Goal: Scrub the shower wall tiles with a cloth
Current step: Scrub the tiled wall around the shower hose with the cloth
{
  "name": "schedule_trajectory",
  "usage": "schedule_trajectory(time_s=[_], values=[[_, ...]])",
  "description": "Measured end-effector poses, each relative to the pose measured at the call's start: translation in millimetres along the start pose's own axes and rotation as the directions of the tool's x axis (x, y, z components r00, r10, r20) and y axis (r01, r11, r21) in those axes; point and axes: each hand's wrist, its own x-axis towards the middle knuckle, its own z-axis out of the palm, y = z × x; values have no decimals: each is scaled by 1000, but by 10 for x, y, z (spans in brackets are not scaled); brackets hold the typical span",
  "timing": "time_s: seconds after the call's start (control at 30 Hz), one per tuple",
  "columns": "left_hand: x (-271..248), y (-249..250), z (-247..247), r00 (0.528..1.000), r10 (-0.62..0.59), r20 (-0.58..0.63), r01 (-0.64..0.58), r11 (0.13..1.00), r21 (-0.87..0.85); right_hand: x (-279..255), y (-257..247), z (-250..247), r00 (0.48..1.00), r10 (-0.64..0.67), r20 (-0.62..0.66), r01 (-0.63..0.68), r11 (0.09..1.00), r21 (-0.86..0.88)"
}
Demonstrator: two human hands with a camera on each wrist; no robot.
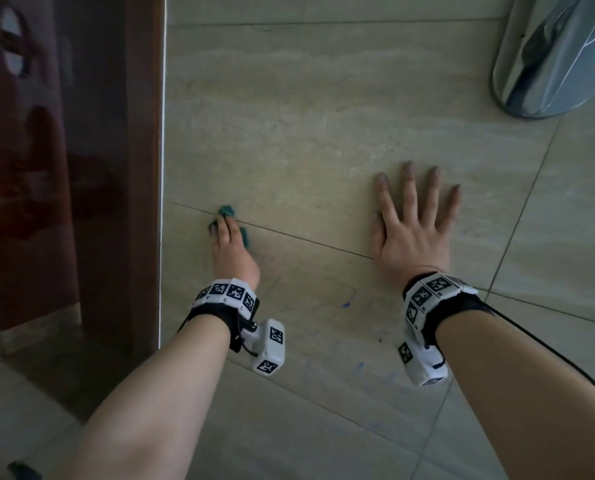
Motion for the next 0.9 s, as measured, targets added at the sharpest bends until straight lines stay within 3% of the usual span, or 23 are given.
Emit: schedule_trajectory(time_s=[0.07,0.13,0.2,0.27,0.3,0.33,0.37,0.4,0.47,0.53,0.67,0.77,0.9], values=[[6,121,-15,1000,22,6,-22,999,-29,3,0,0,1000,0,-5,0,1000,9],[-37,292,-2,982,190,-18,-191,982,-18,-1,-2,-5,1000,0,3,0,1000,17],[-134,459,53,902,431,-21,-431,902,22,-6,-4,-9,1000,-5,5,5,1000,13],[-175,529,109,783,622,1,-621,781,66,-10,3,-11,1000,-6,8,6,1000,0],[-151,525,94,750,662,23,-661,745,91,-10,3,-11,1000,-7,6,7,1000,-1],[-96,495,74,747,664,34,-663,741,109,-9,3,-10,1000,-10,2,10,1000,-1],[-23,447,57,780,625,27,-624,773,116,-10,2,-4,1000,-12,-3,12,1000,-3],[49,396,28,842,539,2,-536,838,102,-7,4,3,1000,-14,-7,14,1000,-6],[169,297,-4,952,300,-55,-298,954,39,-4,5,10,1000,-13,-9,13,1000,-17],[195,220,5,987,145,-74,-146,989,-10,2,4,13,1000,-13,-10,13,1000,-21],[132,129,16,998,-64,-19,63,997,-47,10,2,11,1000,-22,-19,22,1000,-4],[77,196,12,998,-67,14,68,996,-59,15,1,12,1000,-23,-8,23,1000,5],[-146,460,105,978,207,-10,-207,978,-29,-10,12,2,999,-37,11,37,999,25]])
